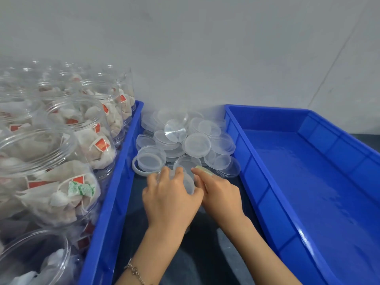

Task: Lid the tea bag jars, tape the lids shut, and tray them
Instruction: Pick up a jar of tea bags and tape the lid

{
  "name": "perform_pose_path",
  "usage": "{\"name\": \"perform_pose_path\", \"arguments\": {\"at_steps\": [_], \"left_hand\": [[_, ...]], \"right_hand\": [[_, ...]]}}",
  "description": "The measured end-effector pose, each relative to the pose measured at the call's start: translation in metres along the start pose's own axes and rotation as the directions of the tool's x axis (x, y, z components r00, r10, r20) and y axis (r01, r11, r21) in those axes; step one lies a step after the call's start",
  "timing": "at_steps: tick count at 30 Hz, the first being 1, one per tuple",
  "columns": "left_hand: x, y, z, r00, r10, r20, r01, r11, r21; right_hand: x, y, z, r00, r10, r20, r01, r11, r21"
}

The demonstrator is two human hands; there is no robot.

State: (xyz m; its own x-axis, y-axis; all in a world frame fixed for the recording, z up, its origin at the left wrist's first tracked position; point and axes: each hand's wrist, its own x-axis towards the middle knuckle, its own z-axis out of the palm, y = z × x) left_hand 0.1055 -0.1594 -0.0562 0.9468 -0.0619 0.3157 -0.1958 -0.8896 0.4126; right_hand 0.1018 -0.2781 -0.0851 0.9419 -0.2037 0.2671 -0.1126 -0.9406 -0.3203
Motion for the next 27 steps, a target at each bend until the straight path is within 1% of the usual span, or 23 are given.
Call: {"name": "perform_pose_path", "arguments": {"at_steps": [3,9,13,18,23,25,27], "left_hand": [[0.003,-0.002,-0.006,0.999,-0.019,-0.044,0.02,1.0,0.008],[0.01,-0.004,-0.015,0.988,-0.023,-0.153,0.025,1.0,0.012],[0.011,-0.003,-0.016,0.984,-0.025,-0.178,0.025,1.0,-0.003],[0.013,-0.003,-0.016,0.991,-0.036,-0.132,0.039,0.999,0.016],[0.014,-0.001,-0.018,0.995,-0.036,-0.095,0.035,0.999,-0.007],[0.018,-0.003,-0.016,0.998,-0.044,-0.045,0.043,0.999,-0.023],[0.02,-0.01,-0.015,0.997,-0.068,0.023,0.07,0.993,-0.099]], "right_hand": [[0.003,-0.01,0.0,1.0,0.009,0.015,-0.01,0.997,0.072],[0.013,-0.024,-0.008,0.999,-0.016,-0.034,0.021,0.986,0.166],[0.018,-0.027,-0.011,1.0,0.006,-0.014,-0.004,0.988,0.152],[0.022,-0.026,-0.011,1.0,0.024,-0.014,-0.022,0.99,0.138],[0.027,-0.025,-0.01,0.998,0.057,-0.04,-0.05,0.985,0.167],[0.028,-0.023,-0.011,0.996,0.073,-0.045,-0.065,0.983,0.171],[0.026,-0.016,-0.016,0.999,0.042,-0.028,-0.037,0.988,0.152]]}}
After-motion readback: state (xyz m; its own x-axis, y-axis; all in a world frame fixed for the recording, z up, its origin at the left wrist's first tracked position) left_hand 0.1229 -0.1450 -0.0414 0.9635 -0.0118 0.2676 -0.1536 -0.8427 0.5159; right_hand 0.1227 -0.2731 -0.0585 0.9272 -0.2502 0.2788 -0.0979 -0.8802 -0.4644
